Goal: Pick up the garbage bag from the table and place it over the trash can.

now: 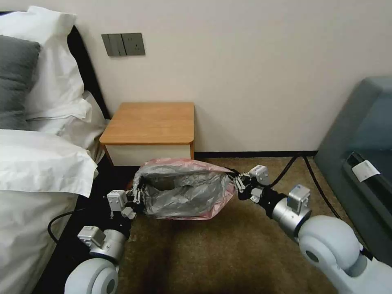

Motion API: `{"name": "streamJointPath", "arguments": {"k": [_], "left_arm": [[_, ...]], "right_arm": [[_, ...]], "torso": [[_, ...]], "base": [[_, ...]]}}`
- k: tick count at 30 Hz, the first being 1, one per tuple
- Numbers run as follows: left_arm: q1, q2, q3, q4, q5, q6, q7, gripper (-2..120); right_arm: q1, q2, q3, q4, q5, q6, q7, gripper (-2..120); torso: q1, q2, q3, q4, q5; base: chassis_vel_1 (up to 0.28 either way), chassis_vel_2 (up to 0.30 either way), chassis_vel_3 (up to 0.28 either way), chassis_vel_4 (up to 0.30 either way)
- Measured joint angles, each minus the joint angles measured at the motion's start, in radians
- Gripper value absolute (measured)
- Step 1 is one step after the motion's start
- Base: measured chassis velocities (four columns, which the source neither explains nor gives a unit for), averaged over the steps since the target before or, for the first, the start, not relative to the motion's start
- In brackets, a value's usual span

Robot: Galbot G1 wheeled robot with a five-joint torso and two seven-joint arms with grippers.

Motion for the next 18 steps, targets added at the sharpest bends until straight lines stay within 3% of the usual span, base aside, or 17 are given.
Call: {"name": "streamJointPath", "arguments": {"k": [5,12,18], "left_arm": [[0.003,-0.006,-0.004,-0.004,-0.001,-0.02,0.033,7],[0.002,-0.011,-0.013,-0.005,-0.042,-0.034,0.073,7],[-0.011,-0.012,-0.019,-0.004,-0.124,-0.006,0.056,7]], "right_arm": [[0.01,-0.014,0.013,-0.027,0.094,-0.053,-0.039,0],[0.002,-0.028,0.024,-0.05,0.108,-0.081,-0.111,0],[-0.023,-0.034,0.027,-0.035,0.078,-0.077,-0.128,0]], "torso": [[0.0,0.0,0.0,0.0,0.0],[0.0,0.0,0.0,0.0,0.0],[0.0,0.0,0.0,0.0,-0.0002]], "base": [[0.0,0.0,0.0,0.0],[0.0,0.0,0.0,0.0],[0.0,0.0,0.0,0.0]]}}
